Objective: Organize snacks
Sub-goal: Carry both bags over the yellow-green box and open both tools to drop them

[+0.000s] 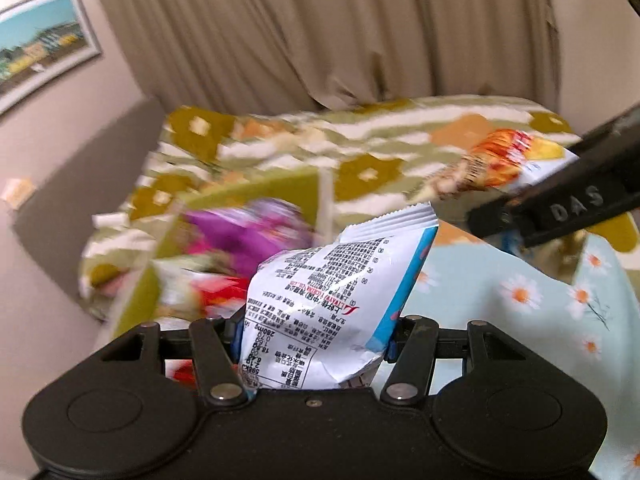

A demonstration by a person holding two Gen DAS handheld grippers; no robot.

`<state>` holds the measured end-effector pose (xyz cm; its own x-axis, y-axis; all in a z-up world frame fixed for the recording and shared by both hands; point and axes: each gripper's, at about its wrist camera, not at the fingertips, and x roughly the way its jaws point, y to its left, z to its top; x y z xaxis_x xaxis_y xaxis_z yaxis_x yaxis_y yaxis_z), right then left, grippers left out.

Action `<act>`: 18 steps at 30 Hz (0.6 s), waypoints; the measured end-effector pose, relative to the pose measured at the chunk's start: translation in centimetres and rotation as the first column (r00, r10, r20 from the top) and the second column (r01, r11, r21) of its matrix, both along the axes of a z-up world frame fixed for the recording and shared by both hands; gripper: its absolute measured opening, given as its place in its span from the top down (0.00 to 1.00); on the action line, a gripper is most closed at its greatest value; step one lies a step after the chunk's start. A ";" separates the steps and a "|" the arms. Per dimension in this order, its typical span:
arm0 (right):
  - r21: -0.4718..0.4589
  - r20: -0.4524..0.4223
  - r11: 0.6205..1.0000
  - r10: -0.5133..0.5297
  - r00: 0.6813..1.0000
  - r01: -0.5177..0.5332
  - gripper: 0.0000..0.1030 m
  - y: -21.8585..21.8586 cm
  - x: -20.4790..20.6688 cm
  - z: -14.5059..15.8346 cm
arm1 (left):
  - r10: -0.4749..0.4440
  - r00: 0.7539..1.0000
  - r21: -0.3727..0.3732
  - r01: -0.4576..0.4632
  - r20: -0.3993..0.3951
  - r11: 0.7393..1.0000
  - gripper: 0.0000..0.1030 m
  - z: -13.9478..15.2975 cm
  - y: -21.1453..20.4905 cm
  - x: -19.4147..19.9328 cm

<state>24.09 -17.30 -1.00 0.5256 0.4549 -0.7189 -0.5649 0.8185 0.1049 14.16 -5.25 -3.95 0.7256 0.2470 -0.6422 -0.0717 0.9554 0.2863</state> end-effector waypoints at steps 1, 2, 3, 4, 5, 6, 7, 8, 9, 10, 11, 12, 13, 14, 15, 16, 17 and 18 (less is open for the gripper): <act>0.005 0.007 1.000 0.002 1.000 -0.002 0.24 0.5 -0.2 0.5 | 0.008 1.000 -0.016 -0.008 0.015 1.000 0.40 1.1 1.1 -0.2; 0.014 0.018 1.000 0.001 1.000 -0.001 0.24 1.2 -0.5 1.2 | 0.016 0.999 -0.021 -0.015 0.029 1.000 0.40 2.0 2.0 -0.5; 0.022 0.028 1.000 0.002 1.000 -0.002 0.24 1.9 -0.7 1.7 | 0.027 0.999 -0.009 -0.027 0.046 1.000 0.40 2.9 3.0 -0.6; 0.031 0.036 1.000 0.001 0.999 -0.002 0.24 2.7 -1.0 2.2 | 0.036 0.997 0.005 -0.036 0.063 0.999 0.40 3.5 3.9 -0.7; 0.042 0.045 0.999 -0.003 0.999 0.001 0.24 3.6 -1.2 2.8 | 0.045 0.995 0.012 -0.046 0.083 0.999 0.40 4.2 5.2 -0.7; 0.052 0.051 0.999 -0.007 0.999 0.005 0.24 4.6 -1.4 3.2 | 0.050 0.994 0.015 -0.052 0.096 0.999 0.40 4.7 6.2 -0.7; 0.064 0.055 0.998 -0.013 0.998 0.009 0.24 5.6 -1.5 3.6 | 0.051 0.994 0.019 -0.053 0.101 0.998 0.40 5.1 7.4 -0.4; 0.077 0.058 0.997 -0.019 0.998 0.014 0.24 6.5 -1.7 3.9 | 0.048 0.994 0.025 -0.051 0.101 0.998 0.40 5.4 8.6 0.2; 0.091 0.061 0.996 -0.025 0.998 0.020 0.24 7.5 -1.8 4.2 | 0.041 0.994 0.030 -0.045 0.106 0.999 0.40 5.6 9.9 0.8; 0.104 0.065 0.994 -0.033 0.997 0.026 0.24 8.7 -1.9 4.5 | 0.033 0.994 0.035 -0.037 0.106 0.999 0.40 5.7 10.8 1.3; 0.113 0.069 0.993 -0.047 0.997 0.039 0.24 10.0 -2.0 4.8 | 0.020 0.995 0.040 -0.024 0.097 0.999 0.40 5.7 12.0 2.5; 0.123 0.069 0.991 -0.061 0.996 0.052 0.24 11.1 -2.0 5.0 | 0.005 0.996 0.037 -0.009 0.092 0.999 0.40 5.6 13.1 3.3; 0.134 0.067 0.989 -0.075 0.995 0.066 0.24 12.2 -2.0 5.1 | -0.011 0.996 0.032 0.009 0.087 0.999 0.39 5.6 14.2 4.1; 0.143 0.065 0.986 -0.095 0.993 0.084 0.24 13.5 -1.9 5.2 | -0.029 0.997 0.030 0.027 0.078 0.999 0.39 5.6 15.0 4.8; 0.150 0.063 0.983 -0.115 0.991 0.104 0.24 14.4 -1.8 5.2 | -0.050 0.997 0.028 0.049 0.066 0.998 0.39 5.3 15.9 5.8; 0.155 0.059 0.979 -0.139 0.988 0.129 0.24 15.6 -1.6 5.2 | -0.068 0.996 0.025 0.067 0.057 0.997 0.39 5.0 16.9 6.7; 0.160 0.054 0.976 -0.160 0.986 0.149 0.24 16.6 -1.4 5.1 | -0.090 0.994 0.022 0.089 0.053 0.996 0.39 4.8 17.5 7.5; 0.163 0.049 0.972 -0.182 0.982 0.172 0.24 17.5 -1.2 5.0 | -0.112 0.993 0.022 0.111 0.047 0.994 0.39 4.5 18.2 8.5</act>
